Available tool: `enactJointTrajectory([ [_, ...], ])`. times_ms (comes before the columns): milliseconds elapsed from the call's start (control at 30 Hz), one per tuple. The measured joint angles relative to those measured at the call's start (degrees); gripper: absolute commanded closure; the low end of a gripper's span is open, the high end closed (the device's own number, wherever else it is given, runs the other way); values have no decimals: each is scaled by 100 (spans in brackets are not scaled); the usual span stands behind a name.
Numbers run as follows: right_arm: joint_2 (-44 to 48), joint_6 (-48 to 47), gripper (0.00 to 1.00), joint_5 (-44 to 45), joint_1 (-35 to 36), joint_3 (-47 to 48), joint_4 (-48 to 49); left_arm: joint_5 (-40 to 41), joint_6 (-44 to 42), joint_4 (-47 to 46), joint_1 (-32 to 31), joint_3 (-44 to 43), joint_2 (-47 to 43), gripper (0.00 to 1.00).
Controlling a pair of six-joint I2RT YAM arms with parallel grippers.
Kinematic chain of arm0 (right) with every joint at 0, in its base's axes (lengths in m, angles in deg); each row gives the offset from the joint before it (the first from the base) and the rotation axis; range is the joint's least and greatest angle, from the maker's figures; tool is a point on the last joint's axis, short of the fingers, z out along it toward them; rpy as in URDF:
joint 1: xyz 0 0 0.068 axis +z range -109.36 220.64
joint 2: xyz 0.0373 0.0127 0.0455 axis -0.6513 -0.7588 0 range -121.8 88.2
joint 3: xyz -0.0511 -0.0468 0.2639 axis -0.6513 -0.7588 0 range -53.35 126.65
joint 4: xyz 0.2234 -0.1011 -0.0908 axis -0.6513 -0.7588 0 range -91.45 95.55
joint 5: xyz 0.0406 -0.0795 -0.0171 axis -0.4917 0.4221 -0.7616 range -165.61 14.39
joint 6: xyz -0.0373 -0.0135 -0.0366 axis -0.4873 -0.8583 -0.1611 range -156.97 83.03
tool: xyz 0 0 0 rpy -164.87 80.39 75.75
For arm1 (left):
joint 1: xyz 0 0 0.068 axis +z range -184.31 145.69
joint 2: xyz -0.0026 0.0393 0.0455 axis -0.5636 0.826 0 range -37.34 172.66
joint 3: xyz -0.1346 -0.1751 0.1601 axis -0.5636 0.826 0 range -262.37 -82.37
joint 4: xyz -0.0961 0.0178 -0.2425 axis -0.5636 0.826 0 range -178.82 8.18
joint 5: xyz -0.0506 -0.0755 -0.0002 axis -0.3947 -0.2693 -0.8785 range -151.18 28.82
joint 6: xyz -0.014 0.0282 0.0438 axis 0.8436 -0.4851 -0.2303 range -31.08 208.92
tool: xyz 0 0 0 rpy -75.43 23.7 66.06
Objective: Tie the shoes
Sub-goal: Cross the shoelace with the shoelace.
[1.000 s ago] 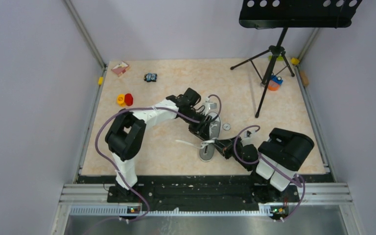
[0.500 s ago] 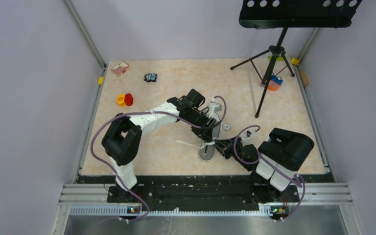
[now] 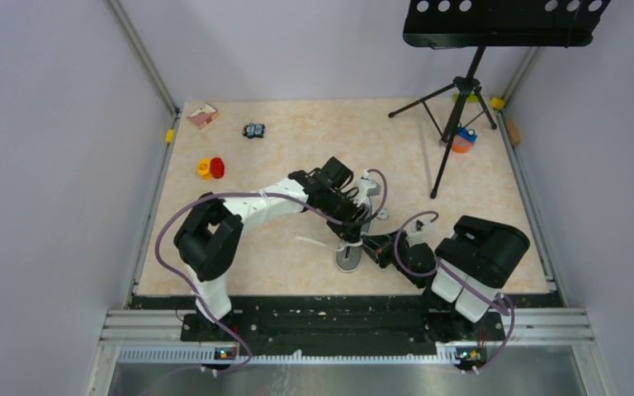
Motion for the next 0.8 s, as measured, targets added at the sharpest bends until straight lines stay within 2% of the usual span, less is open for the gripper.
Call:
enactJointTrajectory([
  [167, 0, -2, 100, 9, -11, 0, -2, 203, -22, -39, -42, 33, 0, 55],
  [300, -2, 0, 100, 9, -37, -2, -13, 315, -85, -48, -87, 33, 0, 61],
  [467, -4, 0, 100, 7, -76, -2, -11, 411, -118, -68, -118, 33, 0, 79],
  [533, -4, 2, 100, 7, -92, 0, -11, 459, -120, -76, -118, 33, 0, 90],
  [567, -4, 2, 100, 7, -109, 0, -11, 487, -125, -76, -118, 33, 0, 99],
  [600, -4, 2, 100, 4, -116, 0, -11, 522, -129, -79, -118, 33, 0, 100],
  [667, -4, 0, 89, -11, -127, -2, -7, 555, -120, -72, -118, 33, 0, 100],
  [800, -4, 0, 75, -52, -151, 0, -7, 621, -129, -24, -118, 22, 0, 100],
])
